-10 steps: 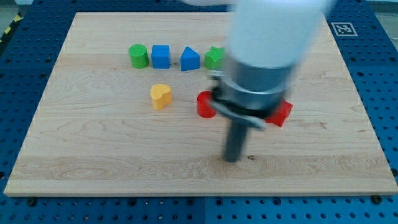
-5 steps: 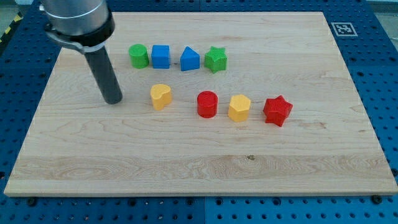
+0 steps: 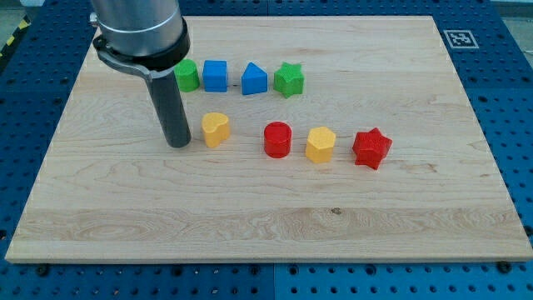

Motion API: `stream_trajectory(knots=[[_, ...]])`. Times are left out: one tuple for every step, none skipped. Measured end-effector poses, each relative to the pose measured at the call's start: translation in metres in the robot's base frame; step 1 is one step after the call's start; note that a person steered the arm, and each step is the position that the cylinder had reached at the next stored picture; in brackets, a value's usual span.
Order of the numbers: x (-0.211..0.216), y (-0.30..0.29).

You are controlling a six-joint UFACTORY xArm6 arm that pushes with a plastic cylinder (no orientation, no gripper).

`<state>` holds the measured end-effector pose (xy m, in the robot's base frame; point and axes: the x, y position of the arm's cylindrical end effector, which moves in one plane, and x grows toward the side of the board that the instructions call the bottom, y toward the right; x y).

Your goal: Place the yellow heart horizontally left to the red circle

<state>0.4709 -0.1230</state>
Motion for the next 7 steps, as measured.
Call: stream_trajectory(knots=[[0.006, 0.001], [-0.015, -0.034], [-0.040, -0.044], [-0.039, -0.037], [-0.028, -0.011], [-0.011, 0.016], [-0.009, 0.031]])
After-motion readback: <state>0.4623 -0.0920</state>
